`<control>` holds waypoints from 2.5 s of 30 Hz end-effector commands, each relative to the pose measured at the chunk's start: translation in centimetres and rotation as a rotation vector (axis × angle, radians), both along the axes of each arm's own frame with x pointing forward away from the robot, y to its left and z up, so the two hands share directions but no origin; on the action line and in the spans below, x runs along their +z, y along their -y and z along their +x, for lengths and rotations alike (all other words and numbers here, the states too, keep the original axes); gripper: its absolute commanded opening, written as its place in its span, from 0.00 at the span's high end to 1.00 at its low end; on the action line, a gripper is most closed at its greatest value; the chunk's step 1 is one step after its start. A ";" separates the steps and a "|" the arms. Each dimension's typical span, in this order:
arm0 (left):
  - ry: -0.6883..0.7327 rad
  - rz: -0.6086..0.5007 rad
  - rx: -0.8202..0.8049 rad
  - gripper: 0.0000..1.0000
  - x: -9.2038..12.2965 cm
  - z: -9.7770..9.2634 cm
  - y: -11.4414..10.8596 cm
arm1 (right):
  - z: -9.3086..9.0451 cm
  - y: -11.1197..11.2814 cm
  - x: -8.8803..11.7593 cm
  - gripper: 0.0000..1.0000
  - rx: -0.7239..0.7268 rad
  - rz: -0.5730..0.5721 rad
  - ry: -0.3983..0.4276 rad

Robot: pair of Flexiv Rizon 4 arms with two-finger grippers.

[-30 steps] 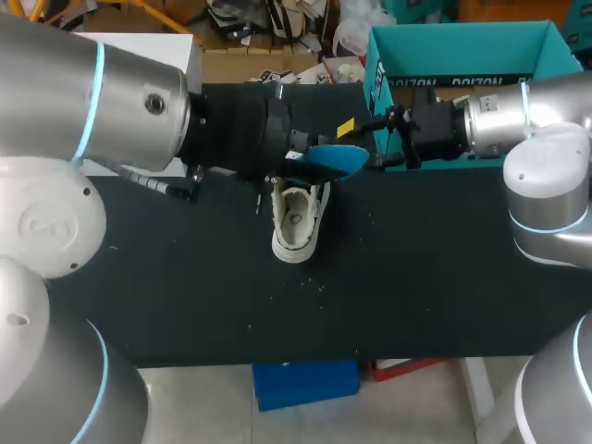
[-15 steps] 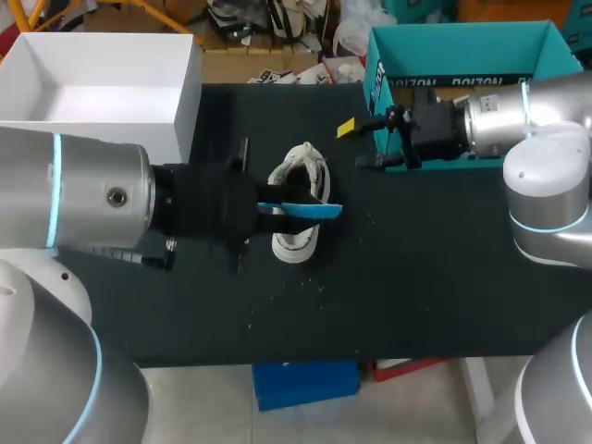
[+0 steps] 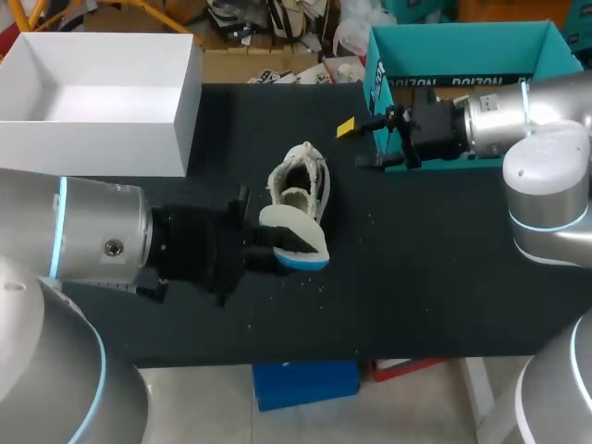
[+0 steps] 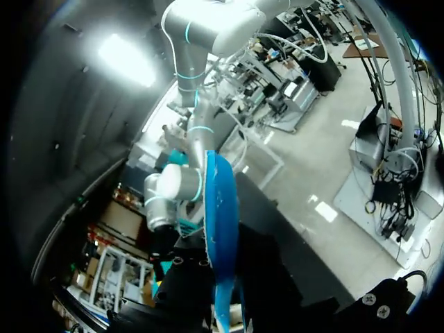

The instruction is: Take the shoe out of the shoebox, open the shoe tongue, remove and reinsert the insole, then place the shoe into the shoebox

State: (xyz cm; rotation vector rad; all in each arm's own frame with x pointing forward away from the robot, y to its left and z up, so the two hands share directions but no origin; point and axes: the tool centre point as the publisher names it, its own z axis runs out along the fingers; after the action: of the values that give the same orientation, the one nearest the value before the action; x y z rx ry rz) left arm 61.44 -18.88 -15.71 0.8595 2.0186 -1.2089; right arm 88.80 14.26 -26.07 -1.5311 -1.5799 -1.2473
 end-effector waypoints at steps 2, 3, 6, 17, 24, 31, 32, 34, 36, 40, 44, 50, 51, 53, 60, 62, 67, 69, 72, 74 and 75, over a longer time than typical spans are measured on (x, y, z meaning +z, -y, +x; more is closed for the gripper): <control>0.085 -0.193 0.115 1.00 -3.5 -1.1 -2.2 | 0.0 -0.1 -0.1 0.00 -0.003 0.001 0.001; 0.086 -0.191 0.115 1.00 -3.8 -0.8 -2.4 | 0.0 -0.1 -0.1 0.00 -0.003 0.001 0.001; 0.092 -0.182 0.111 1.00 -4.4 0.1 -2.9 | 0.0 -0.1 -0.1 0.00 -0.003 0.001 0.001; 0.146 -0.139 0.101 1.00 -7.0 4.8 -4.8 | 0.0 -0.1 -0.1 0.00 -0.003 0.001 0.001; 0.234 -0.101 0.070 1.00 -8.3 8.0 -5.0 | 0.0 -0.1 -0.1 0.00 -0.003 0.001 0.001; 0.280 -0.080 0.049 1.00 -8.6 9.3 -4.7 | 0.0 -0.1 -0.1 0.00 -0.003 0.001 0.001; 0.280 -0.080 0.049 1.00 -8.6 9.3 -4.7 | 0.0 -0.1 -0.1 0.00 -0.003 0.001 0.001; 0.280 -0.080 0.049 1.00 -8.6 9.3 -4.7 | 0.0 -0.1 -0.1 0.00 -0.003 0.001 0.001; 0.280 -0.080 0.049 1.00 -8.6 9.3 -4.7 | 0.0 -0.1 -0.1 0.00 -0.003 0.001 0.001; 0.280 -0.080 0.049 1.00 -8.6 9.3 -4.7 | 0.0 -0.1 -0.1 0.00 -0.003 0.001 0.001; 0.280 -0.080 0.049 1.00 -8.6 9.3 -4.7 | 0.0 -0.1 -0.1 0.00 -0.003 0.001 0.001; 0.444 -0.173 -0.035 1.00 -8.6 7.6 -3.1 | 0.0 -0.1 -0.1 0.00 -0.003 0.001 0.001; 0.502 -0.171 -0.038 1.00 -8.9 7.4 -2.9 | 0.0 -0.1 -0.1 0.00 -0.003 0.001 0.001; 0.544 -0.195 -0.046 1.00 -9.2 7.5 -2.9 | 0.0 -0.1 -0.1 0.00 -0.003 0.001 0.001; 0.664 -0.192 -0.099 1.00 -10.1 8.9 -3.0 | 0.0 -0.1 -0.1 0.00 -0.003 0.001 0.001; 0.697 -0.182 -0.117 1.00 -10.4 9.5 -3.0 | 0.0 -0.1 -0.1 0.00 -0.003 0.001 0.001; 0.752 -0.185 -0.159 1.00 -10.9 11.5 -2.8 | 0.0 -0.1 -0.1 0.00 -0.003 0.001 0.001; 0.774 -0.184 -0.192 1.00 -11.0 12.3 -2.4 | 0.0 -0.1 -0.1 0.00 -0.003 0.001 0.001; 0.790 -0.191 -0.213 1.00 -11.2 13.7 -2.0 | 0.0 -0.1 -0.1 0.00 -0.003 0.001 0.001; 0.787 -0.194 -0.212 1.00 -11.4 14.6 -1.8 | 0.0 -0.1 -0.1 0.00 -0.003 0.001 0.001; 0.778 -0.204 -0.203 1.00 -11.6 15.0 -1.7 | 0.0 -0.1 -0.1 0.00 -0.003 0.001 0.001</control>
State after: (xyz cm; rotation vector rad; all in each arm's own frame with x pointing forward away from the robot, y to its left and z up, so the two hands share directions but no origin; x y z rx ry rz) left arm 73.92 -16.10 -26.72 1.2022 1.2062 -0.9205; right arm 88.75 14.22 -26.04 -1.5308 -1.5807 -1.2477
